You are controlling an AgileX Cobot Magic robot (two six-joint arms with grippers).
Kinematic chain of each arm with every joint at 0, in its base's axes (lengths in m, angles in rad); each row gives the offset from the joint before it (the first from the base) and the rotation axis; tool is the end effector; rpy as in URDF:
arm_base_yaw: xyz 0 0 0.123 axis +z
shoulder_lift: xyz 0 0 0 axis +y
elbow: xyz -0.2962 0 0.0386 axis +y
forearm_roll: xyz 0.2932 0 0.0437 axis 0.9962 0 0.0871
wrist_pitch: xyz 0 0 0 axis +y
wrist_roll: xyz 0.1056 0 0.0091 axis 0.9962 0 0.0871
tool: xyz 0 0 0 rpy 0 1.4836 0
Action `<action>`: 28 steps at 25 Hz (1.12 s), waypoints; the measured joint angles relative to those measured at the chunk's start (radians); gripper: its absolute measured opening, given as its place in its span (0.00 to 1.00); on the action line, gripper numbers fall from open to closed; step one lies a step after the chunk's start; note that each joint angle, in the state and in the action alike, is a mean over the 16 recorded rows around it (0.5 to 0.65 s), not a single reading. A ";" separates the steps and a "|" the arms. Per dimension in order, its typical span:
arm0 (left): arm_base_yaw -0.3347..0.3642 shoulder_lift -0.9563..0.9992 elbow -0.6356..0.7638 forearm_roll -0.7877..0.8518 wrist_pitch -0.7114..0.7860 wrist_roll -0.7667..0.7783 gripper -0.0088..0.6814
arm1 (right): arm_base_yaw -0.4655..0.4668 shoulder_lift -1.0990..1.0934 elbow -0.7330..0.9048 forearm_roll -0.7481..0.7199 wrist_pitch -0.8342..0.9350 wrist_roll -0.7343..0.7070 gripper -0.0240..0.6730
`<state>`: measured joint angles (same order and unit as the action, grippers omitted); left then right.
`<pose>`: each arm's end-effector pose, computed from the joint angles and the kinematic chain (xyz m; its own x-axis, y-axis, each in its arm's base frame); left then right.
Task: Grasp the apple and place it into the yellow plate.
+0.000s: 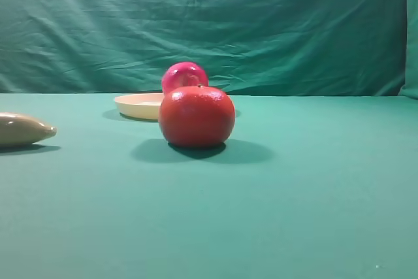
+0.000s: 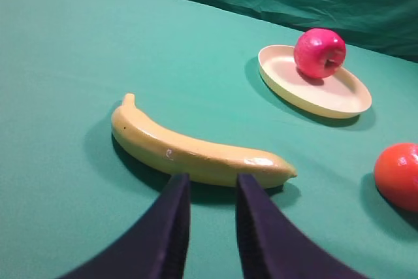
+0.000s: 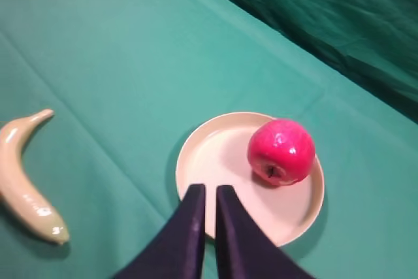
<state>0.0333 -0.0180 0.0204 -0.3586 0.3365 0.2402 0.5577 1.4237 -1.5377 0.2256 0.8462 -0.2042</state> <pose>0.0992 -0.0090 0.1750 -0.2363 -0.1069 -0.9658 0.0564 0.9907 -0.1235 0.3006 0.2084 0.4366 -0.4668 -0.3530 -0.8108 -0.6622 0.7473 0.0559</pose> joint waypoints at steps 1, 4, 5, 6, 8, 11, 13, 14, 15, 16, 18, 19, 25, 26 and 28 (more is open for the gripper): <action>0.000 0.000 0.000 0.000 0.000 0.000 0.24 | 0.000 -0.030 0.025 -0.002 -0.004 0.010 0.03; 0.000 0.000 0.000 0.000 0.000 0.000 0.24 | 0.000 -0.123 0.117 -0.008 -0.037 0.034 0.03; 0.000 0.000 0.000 0.000 0.000 0.000 0.24 | 0.000 -0.155 0.154 -0.009 -0.055 0.039 0.03; 0.000 0.000 0.000 0.000 0.000 0.000 0.24 | 0.000 -0.188 0.193 -0.009 -0.076 0.044 0.03; 0.000 0.000 0.000 0.000 0.000 0.000 0.24 | 0.000 -0.257 0.278 -0.009 -0.123 0.051 0.03; 0.000 0.000 0.000 0.000 0.000 0.000 0.24 | 0.000 -0.363 0.410 -0.009 -0.193 0.058 0.03; 0.000 0.000 0.000 0.000 0.000 0.000 0.24 | 0.000 -0.436 0.495 -0.009 -0.234 0.061 0.03; 0.000 0.000 0.000 0.000 0.000 0.000 0.24 | 0.000 -0.473 0.535 -0.008 -0.253 0.062 0.03; 0.000 0.000 0.000 0.000 0.000 0.000 0.24 | 0.000 -0.510 0.573 -0.008 -0.269 0.062 0.03; 0.000 0.000 0.000 0.000 0.000 0.000 0.24 | 0.000 -0.548 0.609 -0.008 -0.282 0.063 0.03; 0.000 0.000 0.000 0.000 0.000 0.000 0.24 | 0.000 -0.622 0.672 -0.007 -0.298 0.063 0.03; 0.000 0.000 0.000 0.000 0.000 0.000 0.24 | 0.000 -0.660 0.700 -0.007 -0.300 0.063 0.03; 0.000 0.000 0.000 0.000 0.000 0.000 0.24 | 0.000 -0.879 0.806 -0.008 -0.237 0.061 0.03; 0.000 0.000 0.000 0.000 0.000 0.000 0.24 | 0.000 -0.913 0.815 -0.009 -0.217 0.060 0.03; 0.000 0.000 0.000 0.000 0.000 0.000 0.24 | 0.000 -0.975 0.828 -0.016 -0.176 0.062 0.03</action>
<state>0.0333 -0.0180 0.0204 -0.3586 0.3365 0.2402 0.5577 0.4488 -0.7100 0.2097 0.6705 -0.1422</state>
